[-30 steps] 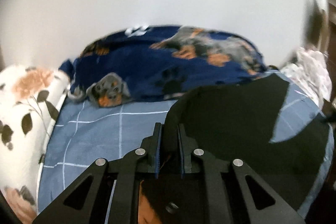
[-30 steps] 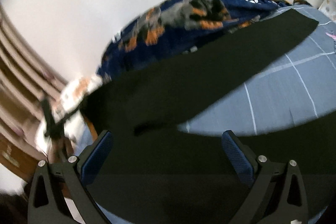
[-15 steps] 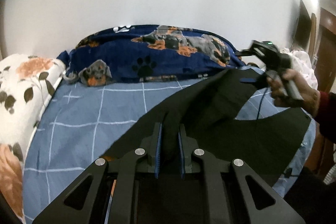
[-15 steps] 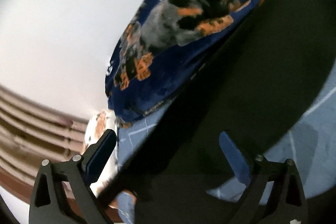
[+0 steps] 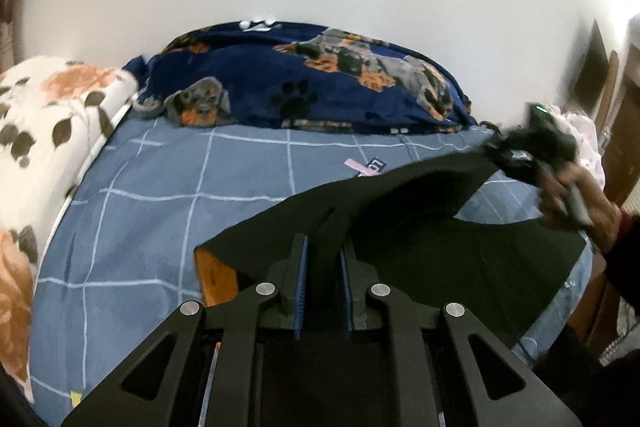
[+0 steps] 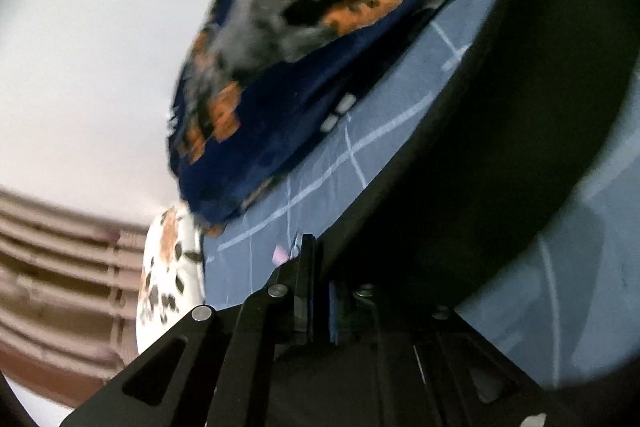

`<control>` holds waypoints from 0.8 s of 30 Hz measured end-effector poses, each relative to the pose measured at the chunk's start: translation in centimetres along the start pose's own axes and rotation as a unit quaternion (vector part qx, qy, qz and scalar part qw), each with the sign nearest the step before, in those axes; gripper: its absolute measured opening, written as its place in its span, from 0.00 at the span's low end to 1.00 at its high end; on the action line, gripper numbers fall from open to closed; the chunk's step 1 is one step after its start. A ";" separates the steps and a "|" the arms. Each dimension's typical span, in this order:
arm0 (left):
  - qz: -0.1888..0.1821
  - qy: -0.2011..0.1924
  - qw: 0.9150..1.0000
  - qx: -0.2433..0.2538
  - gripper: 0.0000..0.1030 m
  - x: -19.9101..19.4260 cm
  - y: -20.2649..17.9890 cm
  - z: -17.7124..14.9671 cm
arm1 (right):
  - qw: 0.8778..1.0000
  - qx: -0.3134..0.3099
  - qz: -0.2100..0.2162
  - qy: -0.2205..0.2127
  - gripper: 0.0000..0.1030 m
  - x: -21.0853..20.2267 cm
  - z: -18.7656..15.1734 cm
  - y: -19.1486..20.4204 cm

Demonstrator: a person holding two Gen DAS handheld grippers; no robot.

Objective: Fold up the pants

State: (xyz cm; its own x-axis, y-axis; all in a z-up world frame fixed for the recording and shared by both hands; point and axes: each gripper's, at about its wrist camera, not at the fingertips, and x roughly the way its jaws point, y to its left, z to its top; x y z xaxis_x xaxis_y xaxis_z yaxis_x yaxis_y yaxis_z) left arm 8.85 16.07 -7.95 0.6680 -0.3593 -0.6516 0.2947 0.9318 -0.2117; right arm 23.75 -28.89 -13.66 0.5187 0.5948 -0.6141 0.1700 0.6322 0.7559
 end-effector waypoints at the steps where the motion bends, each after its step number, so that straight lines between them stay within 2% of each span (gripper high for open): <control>1: 0.004 0.003 1.000 0.001 0.15 -0.2 0.1 -0.2 | 1.000 -0.009 0.001 0.000 0.05 -1.2 -1.5 -0.1; 6: 0.022 0.024 0.999 0.008 0.15 -0.8 0.4 -1.8 | 1.000 -0.014 -0.003 0.011 0.05 -5.2 -8.6 -1.5; 11: 0.034 0.043 0.998 -0.011 0.15 -1.7 1.1 -4.4 | 0.999 -0.003 -0.019 0.028 0.05 -6.5 -14.6 -3.0; 18: 0.048 0.077 0.996 -0.015 0.15 -2.4 1.1 -8.5 | 0.997 0.034 -0.036 0.061 0.05 -6.6 -19.7 -6.2; 24: 0.056 0.084 0.995 -0.027 0.15 -2.7 1.2 -10.1 | 0.995 0.044 -0.043 0.080 0.05 -6.0 -21.9 -6.9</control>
State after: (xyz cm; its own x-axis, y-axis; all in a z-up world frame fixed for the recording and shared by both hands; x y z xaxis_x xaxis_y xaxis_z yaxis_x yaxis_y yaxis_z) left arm 0.55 18.69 -13.81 0.5705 -0.2430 -0.7845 0.1848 0.9687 -0.1657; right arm 1.14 -25.96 -20.12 0.3610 0.6159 -0.7002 0.2836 0.6428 0.7116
